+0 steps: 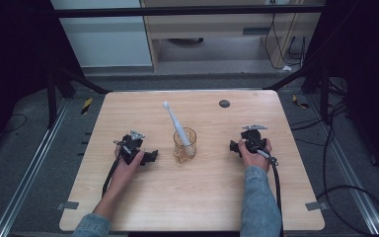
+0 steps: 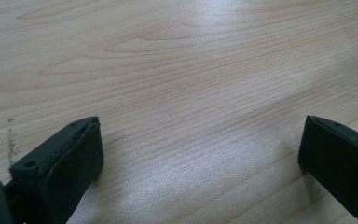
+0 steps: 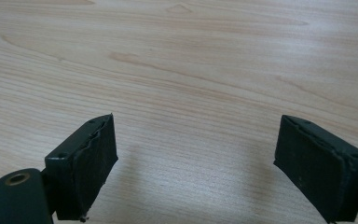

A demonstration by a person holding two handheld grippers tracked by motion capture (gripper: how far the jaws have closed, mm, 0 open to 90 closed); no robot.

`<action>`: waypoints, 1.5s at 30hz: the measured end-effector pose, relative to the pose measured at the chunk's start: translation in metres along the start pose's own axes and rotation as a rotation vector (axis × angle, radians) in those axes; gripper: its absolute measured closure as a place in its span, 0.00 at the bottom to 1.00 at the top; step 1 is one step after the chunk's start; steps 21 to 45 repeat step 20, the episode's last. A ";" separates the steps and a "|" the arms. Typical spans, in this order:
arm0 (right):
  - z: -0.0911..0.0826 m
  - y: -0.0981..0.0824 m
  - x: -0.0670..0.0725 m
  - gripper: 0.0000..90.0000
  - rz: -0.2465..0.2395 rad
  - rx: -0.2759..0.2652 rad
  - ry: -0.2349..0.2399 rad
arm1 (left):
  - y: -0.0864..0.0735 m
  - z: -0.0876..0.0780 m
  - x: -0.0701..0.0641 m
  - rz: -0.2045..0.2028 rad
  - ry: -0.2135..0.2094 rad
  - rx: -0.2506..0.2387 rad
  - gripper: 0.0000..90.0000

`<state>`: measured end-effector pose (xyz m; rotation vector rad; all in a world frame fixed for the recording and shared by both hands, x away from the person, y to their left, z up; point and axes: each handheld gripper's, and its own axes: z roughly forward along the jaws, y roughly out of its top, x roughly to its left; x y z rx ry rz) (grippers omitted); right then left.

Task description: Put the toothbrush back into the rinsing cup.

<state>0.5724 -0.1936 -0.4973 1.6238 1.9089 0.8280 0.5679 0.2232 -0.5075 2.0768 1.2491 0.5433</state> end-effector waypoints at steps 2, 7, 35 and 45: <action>0.003 -0.003 -0.001 0.14 0.008 -0.001 -0.012 | 0.000 0.000 0.000 0.000 0.000 0.000 0.00; 0.008 -0.007 -0.002 0.12 0.018 -0.013 -0.033 | 0.000 0.000 -0.001 0.000 0.000 0.000 0.00; 0.013 -0.006 -0.002 0.00 0.031 -0.002 -0.048 | 0.001 0.001 -0.001 0.003 -0.006 -0.002 0.00; 0.013 -0.006 -0.002 0.00 0.031 -0.002 -0.048 | 0.001 0.001 -0.001 0.003 -0.006 -0.002 0.00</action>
